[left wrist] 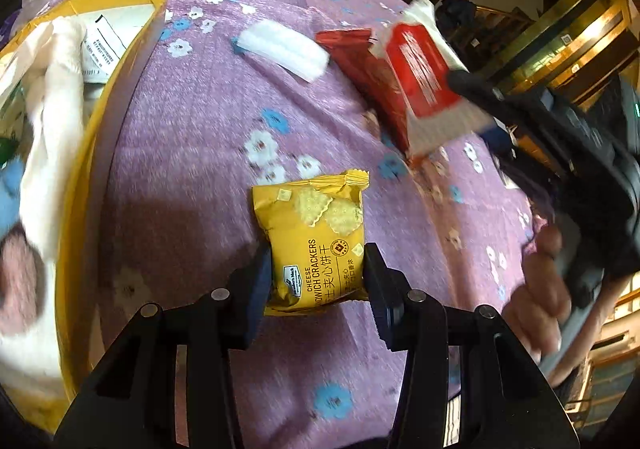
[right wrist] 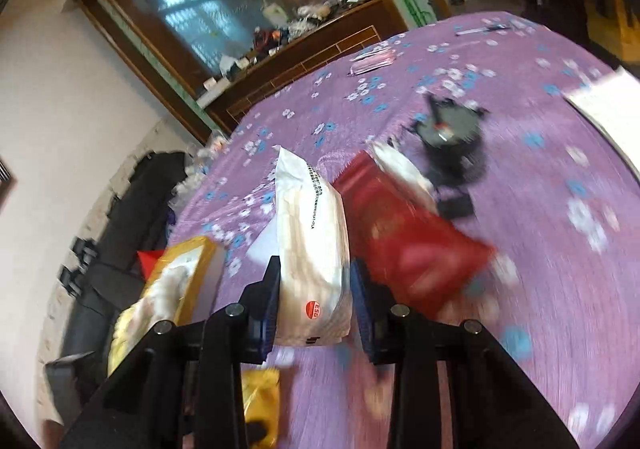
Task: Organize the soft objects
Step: 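Carry the cracker pack and wipe pack over the foam tray and release them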
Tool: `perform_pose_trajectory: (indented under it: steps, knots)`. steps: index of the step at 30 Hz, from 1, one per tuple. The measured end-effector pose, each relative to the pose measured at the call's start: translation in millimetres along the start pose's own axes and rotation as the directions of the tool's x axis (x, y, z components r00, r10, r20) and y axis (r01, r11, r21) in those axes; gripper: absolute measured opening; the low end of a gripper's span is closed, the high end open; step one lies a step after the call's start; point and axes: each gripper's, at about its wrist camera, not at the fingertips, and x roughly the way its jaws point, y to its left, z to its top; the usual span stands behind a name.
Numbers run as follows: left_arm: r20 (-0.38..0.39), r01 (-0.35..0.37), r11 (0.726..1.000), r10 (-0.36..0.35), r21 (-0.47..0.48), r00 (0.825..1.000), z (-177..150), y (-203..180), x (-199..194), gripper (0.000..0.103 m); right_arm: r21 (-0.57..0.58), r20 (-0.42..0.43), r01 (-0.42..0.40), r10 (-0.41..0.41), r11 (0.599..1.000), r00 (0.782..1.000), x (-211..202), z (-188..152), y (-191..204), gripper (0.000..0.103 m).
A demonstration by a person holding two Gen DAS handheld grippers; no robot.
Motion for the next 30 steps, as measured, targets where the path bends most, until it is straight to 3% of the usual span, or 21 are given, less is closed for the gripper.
perform_pose_trajectory:
  steps: [5, 10, 18, 24, 30]
  knots:
    - [0.021, 0.052, 0.999, -0.052, 0.001, 0.998, -15.4, -9.9, -20.6, 0.044, 0.074, 0.001, -0.051, 0.051, 0.996, 0.999, -25.4, -30.9, -9.5, 0.033]
    - [0.065, 0.074, 0.997, -0.074, -0.003, 0.995, -21.1, -13.5, -48.1, 0.044, 0.055, -0.001, -0.061, 0.062, 0.997, 0.998, -40.0, -40.4, -3.6, 0.033]
    - [0.193, 0.098, 0.993, -0.084, -0.063, 0.978, -14.9, 13.3, -109.1, 0.044, -0.009, 0.015, -0.17, 0.17, 0.985, 0.985, -57.5, -47.9, 39.7, 0.033]
    - [0.277, 0.116, 0.985, -0.077, -0.129, 0.958, -8.1, 52.7, -150.3, 0.044, -0.053, -0.043, -0.236, 0.234, 0.97, 0.971, -37.2, -52.0, 71.4, 0.033]
    - [0.327, 0.098, 0.977, -0.032, -0.189, 0.945, 5.6, 94.8, -174.3, 0.044, -0.06, -0.129, -0.298, 0.289, 0.953, 0.949, 11.5, -45.1, 104.0, 0.033]
